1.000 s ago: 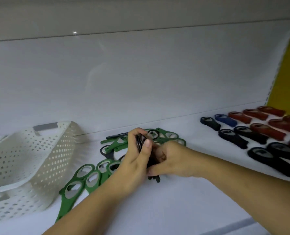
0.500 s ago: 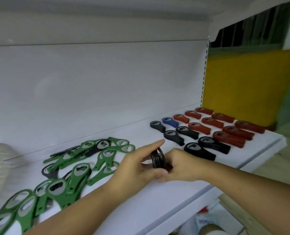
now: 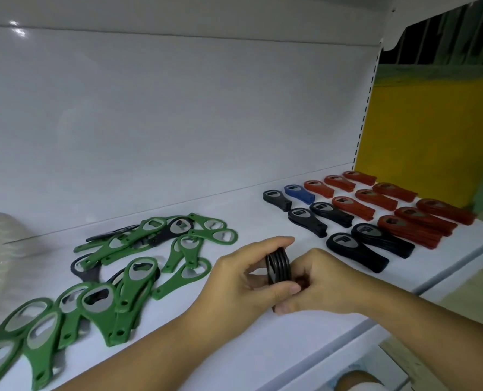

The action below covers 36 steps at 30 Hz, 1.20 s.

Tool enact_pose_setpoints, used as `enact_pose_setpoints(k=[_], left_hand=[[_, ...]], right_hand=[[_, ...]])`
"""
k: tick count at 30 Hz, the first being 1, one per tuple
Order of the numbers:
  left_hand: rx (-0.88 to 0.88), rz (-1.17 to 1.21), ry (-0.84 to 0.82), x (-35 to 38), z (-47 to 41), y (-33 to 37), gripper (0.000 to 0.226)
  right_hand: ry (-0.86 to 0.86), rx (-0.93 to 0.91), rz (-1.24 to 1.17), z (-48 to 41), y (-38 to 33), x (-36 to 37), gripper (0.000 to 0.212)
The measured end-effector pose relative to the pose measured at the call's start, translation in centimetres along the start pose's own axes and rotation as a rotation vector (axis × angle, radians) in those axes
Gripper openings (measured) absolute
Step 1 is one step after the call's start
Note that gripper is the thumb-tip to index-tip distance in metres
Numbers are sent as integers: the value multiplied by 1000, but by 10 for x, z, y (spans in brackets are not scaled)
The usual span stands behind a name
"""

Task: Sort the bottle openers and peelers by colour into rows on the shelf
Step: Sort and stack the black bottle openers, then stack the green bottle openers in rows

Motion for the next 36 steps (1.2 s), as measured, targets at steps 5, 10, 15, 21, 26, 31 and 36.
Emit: enact_pose_setpoints(k=[5, 10, 15, 21, 26, 31, 36], left_hand=[[-66, 73, 51, -5, -2, 0, 53], [-144, 210, 151, -14, -5, -3, 51], [-156, 310, 184, -20, -6, -7, 48], [-233, 358, 267, -31, -13, -17, 81], [-424, 146, 348, -41, -13, -42, 60], [-306, -105, 97, -25, -10, -40, 20], [-271, -156, 99, -27, -13, -43, 35]], right_hand=[[-33, 13, 20, -1, -5, 1, 27], [-103, 70, -48, -1, -13, 0, 31], [-90, 98, -16, -4, -17, 2, 30], [44, 163, 83, -24, -18, -9, 29], [191, 311, 327, -72, -9, -36, 45], [271, 404, 671, -131, 10, -54, 32], [214, 442, 795, -169, 9, -56, 34]])
Point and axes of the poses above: each hand's wrist, its own z-axis away from the middle knuckle, its own x-axis out of the palm, y = z × x, the point moved 6 cm from there along -z, towards the middle knuckle, and after that the axes turned 12 degrees about y, right-handed, at the moved point
